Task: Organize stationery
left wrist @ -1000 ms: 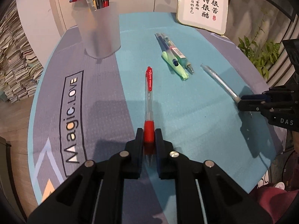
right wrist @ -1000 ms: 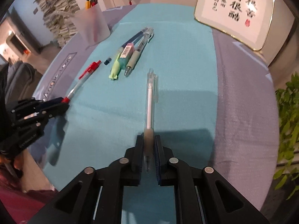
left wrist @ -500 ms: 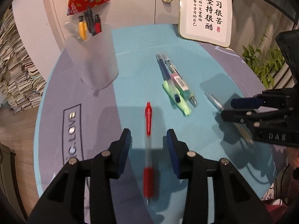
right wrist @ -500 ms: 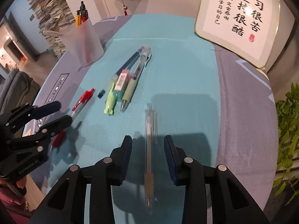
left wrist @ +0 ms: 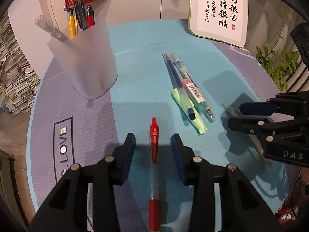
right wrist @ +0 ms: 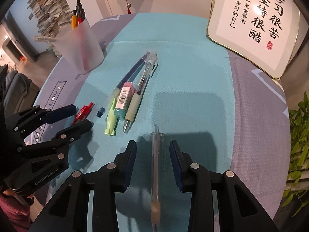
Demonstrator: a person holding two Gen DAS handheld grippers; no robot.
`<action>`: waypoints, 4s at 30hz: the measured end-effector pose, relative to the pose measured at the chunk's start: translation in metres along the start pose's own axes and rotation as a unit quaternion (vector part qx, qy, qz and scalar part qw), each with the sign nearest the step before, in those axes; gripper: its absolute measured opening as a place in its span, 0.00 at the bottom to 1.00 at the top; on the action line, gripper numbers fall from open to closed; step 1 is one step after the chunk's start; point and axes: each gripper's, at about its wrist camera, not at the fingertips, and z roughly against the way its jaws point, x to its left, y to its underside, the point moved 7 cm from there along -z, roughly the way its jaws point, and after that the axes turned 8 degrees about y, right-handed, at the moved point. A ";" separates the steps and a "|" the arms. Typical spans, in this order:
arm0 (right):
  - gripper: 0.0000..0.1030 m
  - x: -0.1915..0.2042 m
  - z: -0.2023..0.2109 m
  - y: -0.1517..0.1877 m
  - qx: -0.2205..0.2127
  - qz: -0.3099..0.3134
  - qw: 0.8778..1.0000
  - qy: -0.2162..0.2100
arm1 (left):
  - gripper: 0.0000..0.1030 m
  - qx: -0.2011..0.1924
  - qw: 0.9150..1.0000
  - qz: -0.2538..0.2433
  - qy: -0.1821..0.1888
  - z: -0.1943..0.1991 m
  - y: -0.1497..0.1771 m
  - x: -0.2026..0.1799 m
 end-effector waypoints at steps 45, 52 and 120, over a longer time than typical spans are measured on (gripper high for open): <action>0.15 0.004 0.111 0.009 -0.135 -0.016 0.990 -0.024 | 0.23 -0.077 0.997 -0.020 -0.005 0.070 -0.006 -0.022; 0.15 0.001 0.114 0.013 -0.137 -0.022 0.990 -0.026 | 0.44 -0.029 0.998 -0.035 -0.034 0.023 -0.001 -0.016; 0.15 0.060 0.164 -0.108 -0.217 0.005 0.975 -0.052 | 0.11 -0.249 0.967 0.033 -0.048 0.182 -0.105 0.070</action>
